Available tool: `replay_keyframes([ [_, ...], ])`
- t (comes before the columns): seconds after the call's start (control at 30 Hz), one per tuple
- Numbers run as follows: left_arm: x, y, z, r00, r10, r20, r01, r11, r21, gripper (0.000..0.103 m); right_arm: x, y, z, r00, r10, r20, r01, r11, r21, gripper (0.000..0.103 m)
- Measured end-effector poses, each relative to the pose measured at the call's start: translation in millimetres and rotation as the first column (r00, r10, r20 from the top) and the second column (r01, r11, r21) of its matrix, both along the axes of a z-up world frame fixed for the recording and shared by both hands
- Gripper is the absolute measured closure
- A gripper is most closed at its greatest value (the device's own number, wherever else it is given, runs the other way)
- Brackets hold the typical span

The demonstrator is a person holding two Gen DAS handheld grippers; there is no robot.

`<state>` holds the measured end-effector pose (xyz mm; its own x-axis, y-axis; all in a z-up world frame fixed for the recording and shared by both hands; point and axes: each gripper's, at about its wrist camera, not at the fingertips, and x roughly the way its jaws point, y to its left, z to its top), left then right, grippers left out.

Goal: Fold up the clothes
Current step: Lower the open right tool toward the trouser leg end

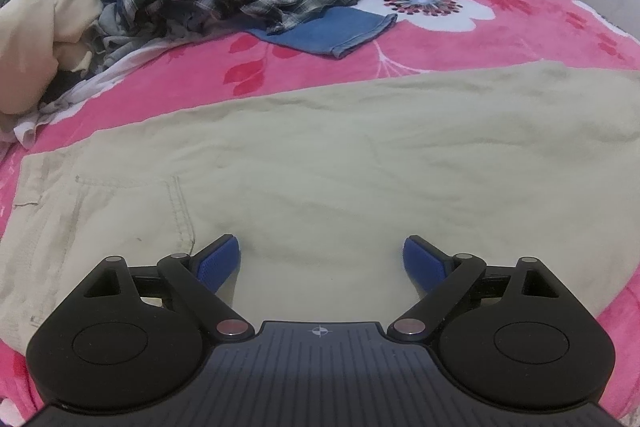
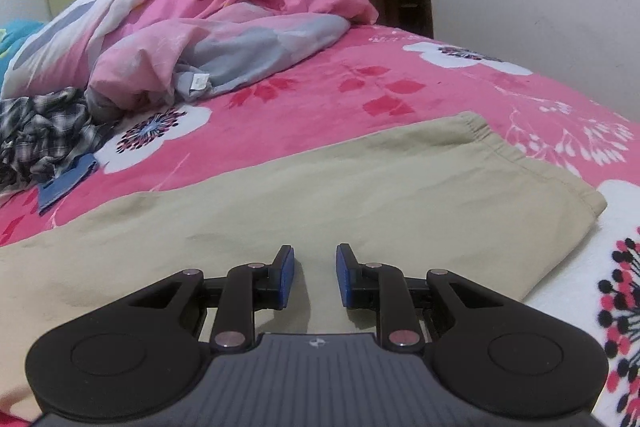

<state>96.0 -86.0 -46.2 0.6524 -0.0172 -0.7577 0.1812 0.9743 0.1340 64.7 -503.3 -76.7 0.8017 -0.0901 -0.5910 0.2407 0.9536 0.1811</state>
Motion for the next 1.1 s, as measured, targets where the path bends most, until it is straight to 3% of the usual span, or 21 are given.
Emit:
replay_keyframes([
  [0.23,-2.5,-2.0,1.0,1.0,0.001,0.009,-0.001,1.0,0.017,0.012,0.2,-14.5,0.0,0.998,-0.052,0.02,0.051,0.999,0.011,0.08],
  [0.33,-3.9,-0.3,0.8,1.0,-0.005,0.018,0.005,1.0,0.015,0.011,-10.9,-36.1,14.6,0.98,-0.187,0.067,0.189,0.982,-0.024,0.078],
  [0.5,-4.7,7.3,-2.6,0.999,-0.002,0.032,0.003,1.0,-0.028,0.008,-66.3,-88.9,32.1,0.918,-0.35,0.183,0.309,0.925,0.222,0.074],
  [0.57,-5.1,10.5,-4.2,0.999,0.002,0.037,0.0,0.999,-0.048,0.008,-87.6,-105.4,30.4,0.9,-0.392,0.191,0.322,0.893,0.314,0.064],
  [0.67,-5.1,13.0,-5.6,0.999,0.002,0.042,0.001,0.998,-0.065,0.007,-106.1,-129.0,18.1,0.891,-0.426,0.159,0.315,0.83,0.459,0.06],
  [0.8,-5.4,13.2,-6.5,0.999,0.004,0.047,-0.001,0.998,-0.067,0.006,-99.2,-146.1,-4.2,0.91,-0.406,0.079,0.279,0.743,0.609,0.053],
  [0.87,-5.7,12.9,-7.0,0.999,0.003,0.05,0.0,0.998,-0.066,0.006,-87.6,-147.2,-12.1,0.922,-0.386,0.038,0.28,0.73,0.624,0.048],
  [1.0,-6.4,13.6,-8.4,0.998,0.003,0.055,0.001,0.998,-0.07,0.006,-69.8,-146.9,-17.9,0.921,-0.389,0.014,0.298,0.728,0.618,0.048],
  [1.1,-6.9,15.1,-9.1,0.998,0.003,0.058,0.001,0.997,-0.079,0.006,-54.9,-147.1,-17.8,0.92,-0.392,0.021,0.305,0.747,0.591,0.048],
])
